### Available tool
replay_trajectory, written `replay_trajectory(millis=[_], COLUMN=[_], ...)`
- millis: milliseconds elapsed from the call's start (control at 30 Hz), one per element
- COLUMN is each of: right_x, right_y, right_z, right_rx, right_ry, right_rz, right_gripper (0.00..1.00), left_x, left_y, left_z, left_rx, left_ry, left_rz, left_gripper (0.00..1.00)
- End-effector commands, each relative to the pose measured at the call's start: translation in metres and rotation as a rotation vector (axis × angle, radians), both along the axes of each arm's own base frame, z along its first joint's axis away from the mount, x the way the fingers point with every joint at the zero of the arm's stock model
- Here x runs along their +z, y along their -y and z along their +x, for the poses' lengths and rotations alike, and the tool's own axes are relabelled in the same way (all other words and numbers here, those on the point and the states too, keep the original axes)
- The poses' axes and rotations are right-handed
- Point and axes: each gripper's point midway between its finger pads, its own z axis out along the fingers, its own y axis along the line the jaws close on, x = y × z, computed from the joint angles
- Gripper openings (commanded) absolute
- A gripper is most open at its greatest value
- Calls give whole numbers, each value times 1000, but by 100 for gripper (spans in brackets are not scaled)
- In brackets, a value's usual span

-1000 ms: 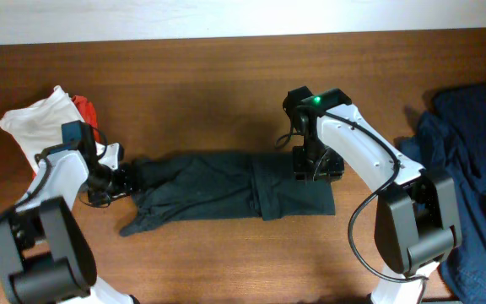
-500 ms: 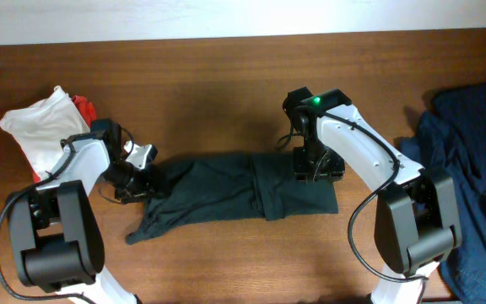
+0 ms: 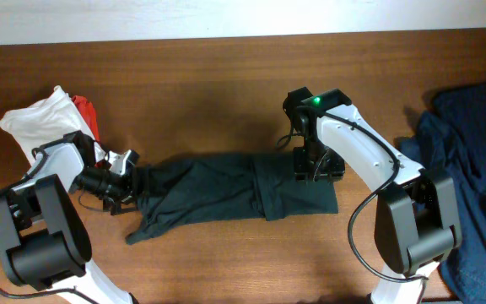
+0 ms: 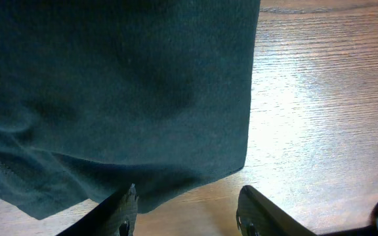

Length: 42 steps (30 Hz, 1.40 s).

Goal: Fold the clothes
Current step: 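Grasp the strip's left end and fold it rightward over the center with the left gripper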

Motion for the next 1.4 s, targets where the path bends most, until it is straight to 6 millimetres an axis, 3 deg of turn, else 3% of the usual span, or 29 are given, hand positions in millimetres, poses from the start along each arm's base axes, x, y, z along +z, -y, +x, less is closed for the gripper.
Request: replay_trajectory(millis=[0,67,167,233,300,433,467,533,600,700,833,933,1000,1067,1267,1367], right_x=[-1,-1,-1,-1,-1,-1,-1,-1,-1,0,0,0,0,0,0,0], right_y=[5,5,5,5,5,5,6,7,17,50,88,115,122,123,123,123], right_z=[0,0,0,0,0,0,0,0,0,6,10,10,10,9,9,9], right_rx=[-9,-9,-9,-9,-10,-10,-10,0,-20,-72,-106,-183,-200,-204,-204,-189], right_ry=[-1,-1,-1,-1,-1,-2,-2,-5,-17,-31,-43,-48,-47,-47,-48,-51], right_rz=[-24,-24,-24,-23,-23,-23,-24,-22,-24,-15,4,8,10,9,10,13], right_gripper=[53,53,54,54,54,53,53,54,53,53,54,54,54,54,54,54], left_x=[-4,-9,-14,-15,-16,-24,-32,-41,-39,-24,20,70,95,117,123,122], left_y=[9,8,9,9,9,20,16,10,5,-26,-70,-71,-53,-10,115,164], left_z=[-12,-22,-28,-27,-24,-12,-8,-5,-2,8,28,44,50,55,42,32], left_rx=[-57,-67,-68,-68,-73,-143,-142,-142,-121,-39,32,31,-14,-111,-394,-489], left_ry=[-15,-44,-57,-51,-37,26,11,-6,-9,-52,-89,-72,-52,-14,66,121], left_rz=[-55,-36,-37,-35,-30,17,98,204,211,286,424,440,429,391,323,321], left_gripper=[87,87,78,60,48,32,26,0,0,0,0,0,1,0,1,1])
